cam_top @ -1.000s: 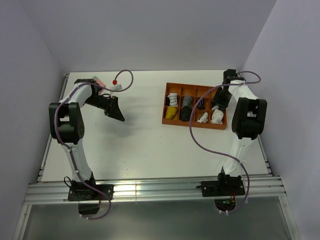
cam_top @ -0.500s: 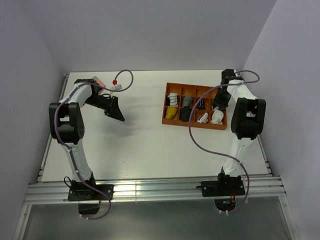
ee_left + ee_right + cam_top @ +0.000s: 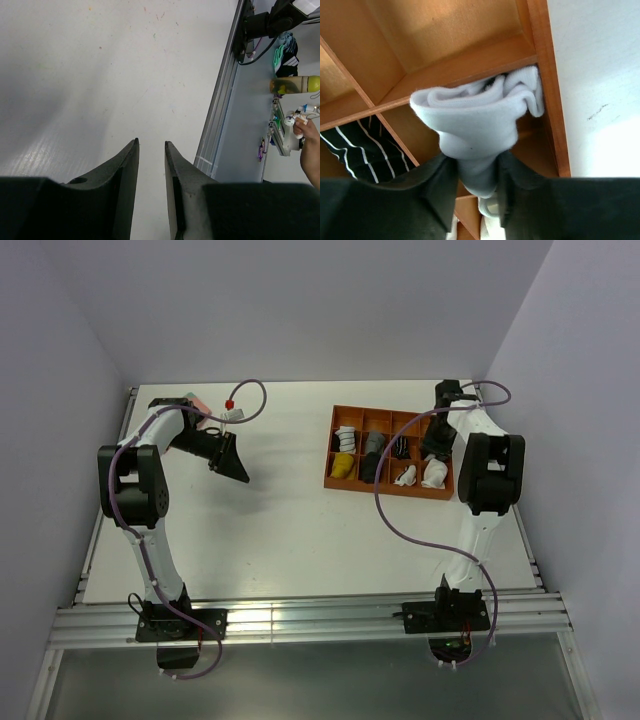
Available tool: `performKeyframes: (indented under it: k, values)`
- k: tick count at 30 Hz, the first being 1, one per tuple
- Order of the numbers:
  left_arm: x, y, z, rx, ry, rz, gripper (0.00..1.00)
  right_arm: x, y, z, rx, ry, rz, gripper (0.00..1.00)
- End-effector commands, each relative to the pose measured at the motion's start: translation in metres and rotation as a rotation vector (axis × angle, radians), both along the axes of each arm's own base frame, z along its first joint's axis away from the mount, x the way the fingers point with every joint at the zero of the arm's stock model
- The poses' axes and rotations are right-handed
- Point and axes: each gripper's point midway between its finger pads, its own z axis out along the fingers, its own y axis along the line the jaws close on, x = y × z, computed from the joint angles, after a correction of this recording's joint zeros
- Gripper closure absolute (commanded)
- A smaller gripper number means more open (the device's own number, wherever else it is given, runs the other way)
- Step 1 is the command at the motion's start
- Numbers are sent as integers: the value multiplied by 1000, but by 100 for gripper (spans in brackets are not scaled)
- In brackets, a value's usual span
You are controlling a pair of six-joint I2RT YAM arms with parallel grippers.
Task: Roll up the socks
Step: Place the sock in the storage box.
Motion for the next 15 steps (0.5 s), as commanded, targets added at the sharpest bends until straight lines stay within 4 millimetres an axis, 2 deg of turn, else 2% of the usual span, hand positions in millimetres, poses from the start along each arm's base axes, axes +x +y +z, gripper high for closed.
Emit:
performKeyframes:
  k: [1, 2, 5, 15]
  values:
    - [8, -2, 9, -3, -45, -1, 68, -10, -3, 0, -24, 23, -5, 58]
    - [8, -2, 9, -5, -45, -1, 68, -8, -2, 10, -19, -2, -4, 57]
    - [8, -2, 10, -6, -42, -1, 68, -4, -2, 24, -19, -18, -2, 53]
    - [7, -2, 11, -8, -46, -3, 68, -1, -5, 50, -33, -58, -16, 48]
